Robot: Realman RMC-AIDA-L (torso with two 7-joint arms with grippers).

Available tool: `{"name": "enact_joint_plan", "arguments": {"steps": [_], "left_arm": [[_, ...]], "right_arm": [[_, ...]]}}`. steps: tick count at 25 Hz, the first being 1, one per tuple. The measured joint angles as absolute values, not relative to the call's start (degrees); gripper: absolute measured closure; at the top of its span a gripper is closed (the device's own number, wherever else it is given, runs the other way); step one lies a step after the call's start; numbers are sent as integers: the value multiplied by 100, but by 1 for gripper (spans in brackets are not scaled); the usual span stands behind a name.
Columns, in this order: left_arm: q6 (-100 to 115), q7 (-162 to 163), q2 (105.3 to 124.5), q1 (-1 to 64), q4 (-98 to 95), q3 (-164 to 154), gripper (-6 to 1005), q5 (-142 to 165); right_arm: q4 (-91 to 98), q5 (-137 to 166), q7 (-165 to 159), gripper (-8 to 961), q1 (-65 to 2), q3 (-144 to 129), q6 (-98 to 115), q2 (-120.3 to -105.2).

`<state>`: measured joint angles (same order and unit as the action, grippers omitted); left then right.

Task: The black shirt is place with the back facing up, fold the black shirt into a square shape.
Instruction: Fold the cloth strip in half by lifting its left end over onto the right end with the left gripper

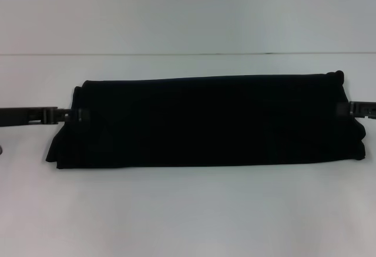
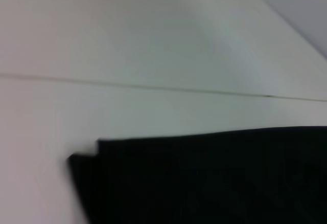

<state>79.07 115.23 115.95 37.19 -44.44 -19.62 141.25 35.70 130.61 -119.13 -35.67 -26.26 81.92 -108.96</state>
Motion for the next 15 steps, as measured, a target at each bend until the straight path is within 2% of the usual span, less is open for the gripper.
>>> {"name": "enact_joint_plan", "arguments": {"steps": [15], "left_arm": [[7844,11945,11637,3500,-4330,-1964,152,14717]], "right_arm": [[3568,13087,-11921,209,-3604,-2660,8089,-10889]]}}
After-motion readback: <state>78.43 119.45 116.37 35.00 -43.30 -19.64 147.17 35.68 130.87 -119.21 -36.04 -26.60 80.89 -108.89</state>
